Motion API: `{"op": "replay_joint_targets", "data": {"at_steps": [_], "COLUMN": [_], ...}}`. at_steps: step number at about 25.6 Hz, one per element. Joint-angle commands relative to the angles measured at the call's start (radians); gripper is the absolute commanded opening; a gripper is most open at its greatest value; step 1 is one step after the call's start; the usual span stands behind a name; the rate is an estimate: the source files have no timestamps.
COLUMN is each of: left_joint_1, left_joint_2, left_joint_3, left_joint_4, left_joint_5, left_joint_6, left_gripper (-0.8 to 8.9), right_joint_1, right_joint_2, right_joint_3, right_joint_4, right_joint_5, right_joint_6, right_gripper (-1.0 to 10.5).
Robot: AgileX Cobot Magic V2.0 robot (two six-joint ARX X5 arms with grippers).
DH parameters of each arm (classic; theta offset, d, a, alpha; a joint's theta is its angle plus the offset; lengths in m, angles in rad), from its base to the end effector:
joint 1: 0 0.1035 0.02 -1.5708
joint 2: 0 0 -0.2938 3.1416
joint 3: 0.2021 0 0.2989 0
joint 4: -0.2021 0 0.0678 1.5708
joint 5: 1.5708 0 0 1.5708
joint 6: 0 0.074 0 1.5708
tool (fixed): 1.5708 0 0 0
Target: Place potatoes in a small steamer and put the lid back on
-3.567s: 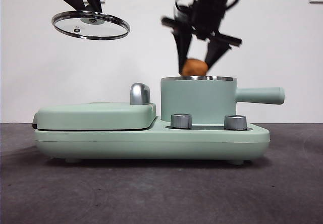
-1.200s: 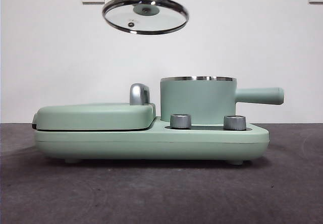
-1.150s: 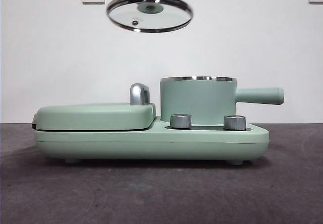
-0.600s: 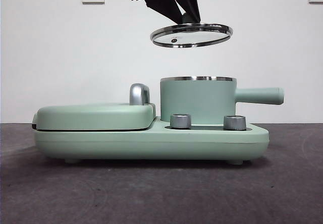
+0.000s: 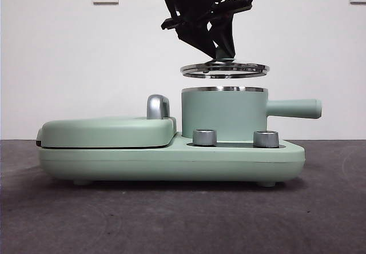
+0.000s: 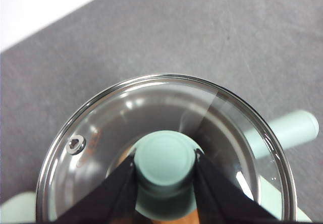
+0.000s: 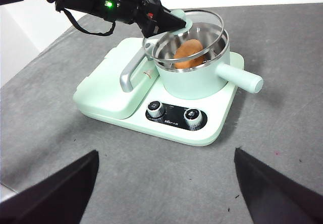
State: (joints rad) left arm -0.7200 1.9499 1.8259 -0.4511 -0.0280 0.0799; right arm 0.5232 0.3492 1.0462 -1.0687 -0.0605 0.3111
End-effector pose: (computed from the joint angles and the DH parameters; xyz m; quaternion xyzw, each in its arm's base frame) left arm 0.4116 -0.3583 0.3226 0.1396 0.2508 -0.3355 0.8973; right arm 0.0514 0.0348 0.3865 0.1040 0.2215 0.2515 0.9364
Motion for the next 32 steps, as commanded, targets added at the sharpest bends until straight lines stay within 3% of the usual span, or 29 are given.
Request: {"op": "replay_joint_targets", "data": {"at_steps": [1, 21, 26, 32], "left_joint_1": [-0.005, 0.003, 0.003, 0.006], "left_joint_2": [0.016, 0.076, 0.076, 0.076], "left_joint_3": [0.032, 0.032, 0.032, 0.032], "left_joint_4": [0.049, 0.032, 0.021, 0.022], "left_joint_5": [-0.003, -0.028, -0.028, -0.028], "left_joint_6": [0.023, 0.013, -0.074, -0.093], "left_gripper": [0.14, 0.15, 0.15, 0.15], "right_joint_1": [0.006, 0.006, 0.006, 0.006], "right_joint_2": [0.000, 0.000, 0.000, 0.000], "right_joint_3": [0.008, 0.008, 0.008, 0.008], "right_joint_4": [0.006, 0.006, 0.006, 0.006], "right_joint_5": [-0.003, 0.009, 0.010, 0.010], "right_joint_6": [-0.011, -0.005, -0.004, -0.004], "right_gripper": [4.1, 4.1, 4.1, 4.1]}}
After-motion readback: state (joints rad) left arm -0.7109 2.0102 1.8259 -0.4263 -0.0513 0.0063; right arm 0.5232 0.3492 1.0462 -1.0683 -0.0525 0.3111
